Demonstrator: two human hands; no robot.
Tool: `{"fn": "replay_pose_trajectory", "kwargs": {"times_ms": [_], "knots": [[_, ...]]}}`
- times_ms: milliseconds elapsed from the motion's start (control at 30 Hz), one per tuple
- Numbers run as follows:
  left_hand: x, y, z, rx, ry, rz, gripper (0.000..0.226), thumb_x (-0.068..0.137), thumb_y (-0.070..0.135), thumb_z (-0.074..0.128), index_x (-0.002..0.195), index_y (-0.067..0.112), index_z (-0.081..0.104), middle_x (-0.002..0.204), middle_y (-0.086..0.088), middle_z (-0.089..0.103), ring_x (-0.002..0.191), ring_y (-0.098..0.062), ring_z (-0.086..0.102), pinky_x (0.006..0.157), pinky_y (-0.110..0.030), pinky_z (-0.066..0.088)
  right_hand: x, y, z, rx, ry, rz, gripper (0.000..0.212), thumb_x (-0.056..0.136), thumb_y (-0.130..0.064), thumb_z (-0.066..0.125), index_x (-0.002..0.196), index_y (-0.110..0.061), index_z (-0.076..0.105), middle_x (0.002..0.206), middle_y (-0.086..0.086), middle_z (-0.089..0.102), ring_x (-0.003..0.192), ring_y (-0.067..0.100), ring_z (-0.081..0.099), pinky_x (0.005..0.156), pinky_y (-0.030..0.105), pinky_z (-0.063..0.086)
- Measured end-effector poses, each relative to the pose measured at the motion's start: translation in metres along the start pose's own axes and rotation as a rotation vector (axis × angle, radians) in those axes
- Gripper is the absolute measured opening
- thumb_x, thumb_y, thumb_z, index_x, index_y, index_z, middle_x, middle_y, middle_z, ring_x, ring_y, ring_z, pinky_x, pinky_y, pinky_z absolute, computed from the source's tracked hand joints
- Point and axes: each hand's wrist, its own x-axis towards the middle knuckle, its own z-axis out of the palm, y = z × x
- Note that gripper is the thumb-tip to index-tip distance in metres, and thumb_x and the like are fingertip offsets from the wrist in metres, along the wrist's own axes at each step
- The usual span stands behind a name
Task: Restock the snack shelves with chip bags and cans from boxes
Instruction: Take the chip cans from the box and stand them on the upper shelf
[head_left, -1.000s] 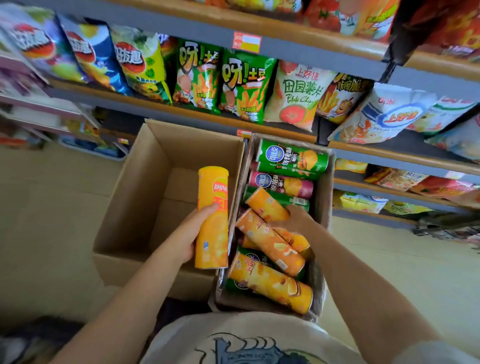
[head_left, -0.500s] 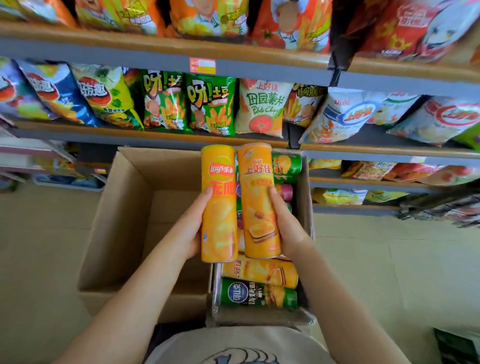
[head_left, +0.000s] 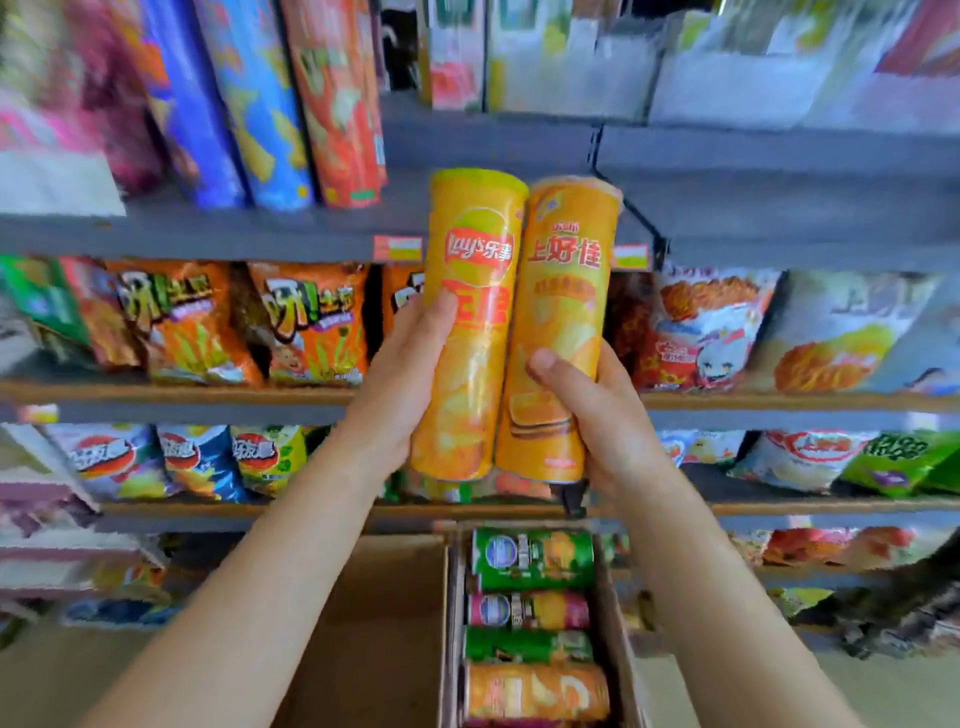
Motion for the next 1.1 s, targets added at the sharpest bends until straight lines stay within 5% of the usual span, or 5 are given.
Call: {"fn": "replay_pose_trajectory", "kwargs": {"times_ms": [367, 467, 633, 900, 1100], "knots": [[0.11, 0.113, 0.019, 0.05, 0.179, 0.451, 0.06, 0.077, 0.038, 0.083, 0.128, 0.037, 0.051, 0.114, 0.01, 0.069, 0.096, -0.004, 0.069, 0.084, -0.036, 0.059, 0.112, -0.121, 0.035, -0.276, 0.191, -0.446, 0.049, 0.078, -0.021, 0.085, 0.119, -0.021, 0.056, 0.104, -0.003, 0.071, 0.09, 0.008, 0.07, 0.076, 0.026, 0.057], [0.138, 0.105, 0.019, 0.12, 0.293, 0.454, 0.075, 0.082, 0.031, 0.081, 0.145, 0.032, 0.039, 0.113, 0.024, 0.056, 0.089, 0.014, 0.057, 0.083, -0.019, 0.05, 0.145, -0.113, 0.035, -0.377, 0.242, -0.42, 0.051, 0.075, -0.031, 0.087, 0.115, -0.025, 0.056, 0.102, -0.007, 0.07, 0.092, 0.01, 0.069, 0.084, 0.036, 0.057], [0.176, 0.079, 0.009, 0.332, 0.293, 0.412, 0.083, 0.078, 0.035, 0.082, 0.146, 0.028, 0.036, 0.137, 0.003, 0.053, 0.12, -0.017, 0.056, 0.1, -0.041, 0.049, 0.181, -0.097, 0.033, -0.585, 0.273, -0.345, 0.062, 0.076, -0.047, 0.083, 0.125, -0.029, 0.05, 0.101, -0.016, 0.061, 0.1, 0.015, 0.064, 0.087, 0.037, 0.055], [0.206, 0.055, -0.013, 0.964, 0.246, 0.246, 0.053, 0.092, 0.031, 0.069, 0.132, 0.012, 0.04, 0.123, -0.013, 0.06, 0.108, -0.037, 0.062, 0.076, -0.04, 0.048, 0.219, -0.089, 0.035, -0.927, 0.249, -0.158, 0.07, 0.085, -0.044, 0.076, 0.141, -0.016, 0.045, 0.134, 0.007, 0.059, 0.119, 0.029, 0.058, 0.083, 0.034, 0.044], [0.197, 0.05, -0.009, 1.306, 0.294, 0.496, 0.044, 0.093, 0.019, 0.059, 0.133, 0.021, 0.042, 0.115, -0.013, 0.045, 0.095, -0.036, 0.057, 0.061, -0.041, 0.047, 0.235, -0.08, 0.043, -1.027, 0.298, -0.172, 0.06, 0.086, -0.04, 0.075, 0.119, -0.009, 0.035, 0.109, 0.01, 0.058, 0.101, 0.033, 0.062, 0.075, 0.043, 0.05]]}}
